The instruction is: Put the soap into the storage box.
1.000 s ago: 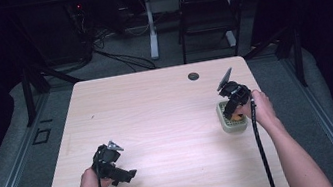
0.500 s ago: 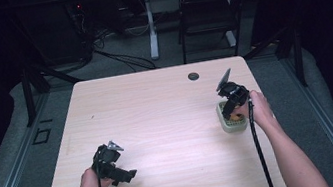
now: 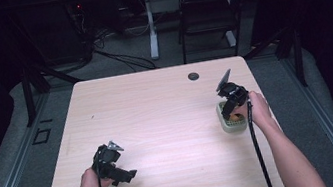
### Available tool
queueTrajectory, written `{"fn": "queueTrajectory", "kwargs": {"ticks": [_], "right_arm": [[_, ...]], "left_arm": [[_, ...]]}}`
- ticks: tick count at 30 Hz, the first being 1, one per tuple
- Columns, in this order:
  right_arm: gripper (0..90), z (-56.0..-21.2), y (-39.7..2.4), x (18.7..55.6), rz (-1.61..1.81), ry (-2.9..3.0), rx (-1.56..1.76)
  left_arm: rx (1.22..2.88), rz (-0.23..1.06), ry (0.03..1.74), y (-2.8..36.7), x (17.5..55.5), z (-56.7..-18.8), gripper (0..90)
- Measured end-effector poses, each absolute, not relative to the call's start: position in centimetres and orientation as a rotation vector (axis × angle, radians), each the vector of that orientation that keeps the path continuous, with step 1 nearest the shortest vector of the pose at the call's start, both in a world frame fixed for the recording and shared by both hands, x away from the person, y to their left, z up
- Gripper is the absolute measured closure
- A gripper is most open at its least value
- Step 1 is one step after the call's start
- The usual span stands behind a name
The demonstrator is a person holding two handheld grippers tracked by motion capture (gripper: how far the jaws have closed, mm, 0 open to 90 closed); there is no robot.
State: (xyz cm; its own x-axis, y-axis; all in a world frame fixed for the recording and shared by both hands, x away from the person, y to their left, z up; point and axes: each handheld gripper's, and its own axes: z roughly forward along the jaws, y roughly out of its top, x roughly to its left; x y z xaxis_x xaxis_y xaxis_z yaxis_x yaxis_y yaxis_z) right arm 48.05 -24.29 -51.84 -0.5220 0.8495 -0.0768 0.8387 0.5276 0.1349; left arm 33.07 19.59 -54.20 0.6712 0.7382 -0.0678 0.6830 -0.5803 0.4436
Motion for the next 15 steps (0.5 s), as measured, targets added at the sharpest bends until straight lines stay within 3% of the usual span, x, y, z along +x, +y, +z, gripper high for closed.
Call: {"fn": "queueTrajectory", "kwargs": {"ticks": [15], "right_arm": [[24.9,-52.00,-24.38,47.97,0.163,2.606,1.486]], "left_arm": [[2.453,0.170,1.103,19.53,33.04,-54.18,0.1]]}}
